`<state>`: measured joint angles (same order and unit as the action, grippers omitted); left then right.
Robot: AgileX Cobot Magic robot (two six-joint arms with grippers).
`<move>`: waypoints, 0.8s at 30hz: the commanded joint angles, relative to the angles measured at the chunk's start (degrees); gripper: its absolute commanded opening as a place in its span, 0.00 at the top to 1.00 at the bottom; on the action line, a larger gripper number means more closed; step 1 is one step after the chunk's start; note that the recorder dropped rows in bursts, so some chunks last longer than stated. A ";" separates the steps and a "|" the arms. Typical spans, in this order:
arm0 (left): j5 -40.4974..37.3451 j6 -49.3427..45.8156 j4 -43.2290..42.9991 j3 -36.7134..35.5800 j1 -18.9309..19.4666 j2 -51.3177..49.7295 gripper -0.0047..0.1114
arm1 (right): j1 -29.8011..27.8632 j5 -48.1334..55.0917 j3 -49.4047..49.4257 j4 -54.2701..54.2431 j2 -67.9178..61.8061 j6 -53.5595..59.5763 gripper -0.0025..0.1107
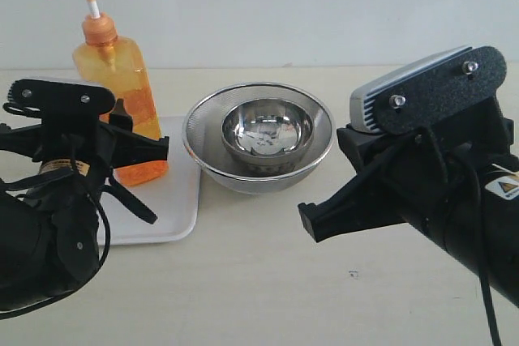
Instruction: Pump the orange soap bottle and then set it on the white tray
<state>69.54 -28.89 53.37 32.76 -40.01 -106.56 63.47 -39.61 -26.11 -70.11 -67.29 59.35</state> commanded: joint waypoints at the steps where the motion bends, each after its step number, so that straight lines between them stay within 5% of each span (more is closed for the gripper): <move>1: 0.43 -2.67 5.29 0.11 0.13 -0.11 0.63 | 0.05 0.10 0.33 0.62 0.02 0.38 0.98; 16: 0.43 -0.92 7.68 -0.67 0.88 0.40 0.63 | 0.05 0.10 0.33 0.91 0.02 0.22 0.98; 24: 0.43 -0.67 4.17 -5.10 0.66 8.66 0.40 | 0.05 0.10 0.33 1.87 0.02 -0.03 0.98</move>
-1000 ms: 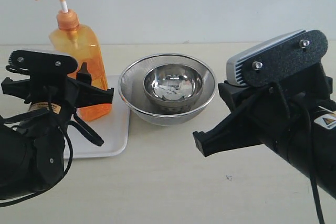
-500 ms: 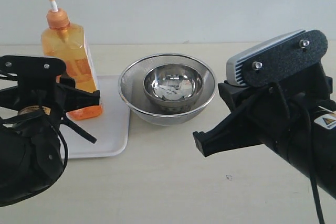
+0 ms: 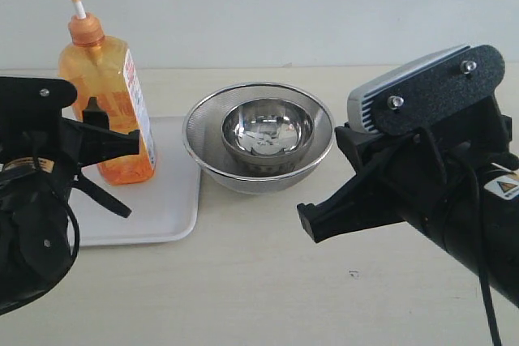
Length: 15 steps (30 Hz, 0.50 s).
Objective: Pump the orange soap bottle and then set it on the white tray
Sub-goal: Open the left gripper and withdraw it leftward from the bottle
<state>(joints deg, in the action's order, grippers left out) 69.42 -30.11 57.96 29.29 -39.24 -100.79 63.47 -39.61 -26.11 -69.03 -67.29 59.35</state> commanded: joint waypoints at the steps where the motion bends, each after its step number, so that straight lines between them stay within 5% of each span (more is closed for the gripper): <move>1: 0.54 0.56 -0.32 -2.10 -0.51 3.64 0.40 | 0.05 0.10 0.33 0.88 0.02 -0.14 0.98; 5: 0.54 0.89 0.79 -5.51 -5.85 9.17 0.42 | 0.05 -0.01 0.33 0.92 0.02 -0.27 0.98; 7: 0.54 -0.17 4.76 -7.79 -9.70 12.85 0.54 | 0.05 -0.81 0.33 0.91 0.02 -0.16 0.98; 10: 0.54 -4.11 9.81 -13.74 -17.69 20.55 0.89 | 0.05 -3.61 0.33 0.67 0.02 -0.33 0.98; 15: 0.54 -7.43 9.98 -16.29 -32.67 29.12 0.92 | 0.05 -6.10 0.33 0.59 0.02 -0.34 0.98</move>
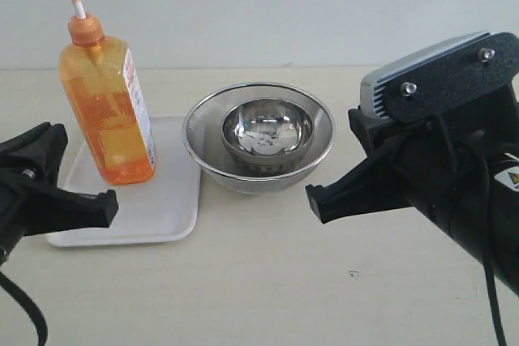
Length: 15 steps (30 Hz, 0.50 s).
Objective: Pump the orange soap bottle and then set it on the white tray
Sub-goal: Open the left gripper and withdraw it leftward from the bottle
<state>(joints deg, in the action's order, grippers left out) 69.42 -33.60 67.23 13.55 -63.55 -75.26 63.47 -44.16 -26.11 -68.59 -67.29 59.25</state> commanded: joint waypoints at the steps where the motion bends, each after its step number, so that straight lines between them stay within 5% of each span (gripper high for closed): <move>1: 0.54 -4.87 1.47 -0.56 -10.52 3.81 0.92 | 0.05 -1.65 0.33 0.15 0.02 -0.24 0.98; 3: 0.54 -8.68 4.70 0.37 -17.60 3.82 0.92 | 0.05 -2.89 0.33 0.10 0.02 -0.24 0.98; 5: 0.54 -13.86 6.28 2.85 -20.31 4.06 0.92 | 0.05 -3.17 0.33 0.01 0.02 -0.39 0.98; 15: 0.54 -17.04 0.04 5.81 -20.98 4.30 0.92 | 0.05 -3.06 0.33 -0.43 0.02 -1.14 0.98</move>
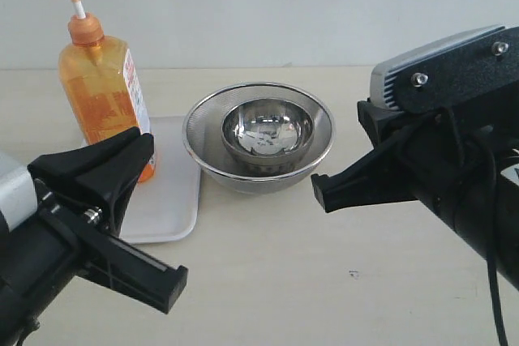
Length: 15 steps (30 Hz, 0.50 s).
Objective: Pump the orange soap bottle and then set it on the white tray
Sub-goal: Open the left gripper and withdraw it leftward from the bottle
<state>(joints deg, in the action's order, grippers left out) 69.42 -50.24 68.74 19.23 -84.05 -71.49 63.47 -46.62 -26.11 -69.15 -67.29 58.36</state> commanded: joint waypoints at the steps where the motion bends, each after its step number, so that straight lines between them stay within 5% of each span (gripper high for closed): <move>1: 0.54 -0.41 -1.48 0.13 -0.47 0.53 0.92 | 0.05 -0.60 0.33 0.13 0.02 -0.28 0.98; 15: 0.54 -9.35 -1.94 0.13 -0.47 0.53 0.92 | 0.05 -0.71 0.33 0.13 0.02 -0.81 0.98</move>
<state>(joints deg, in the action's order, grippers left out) 69.42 -57.65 67.15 19.22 -84.05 -71.49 63.47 -46.73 -26.11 -69.18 -67.29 57.86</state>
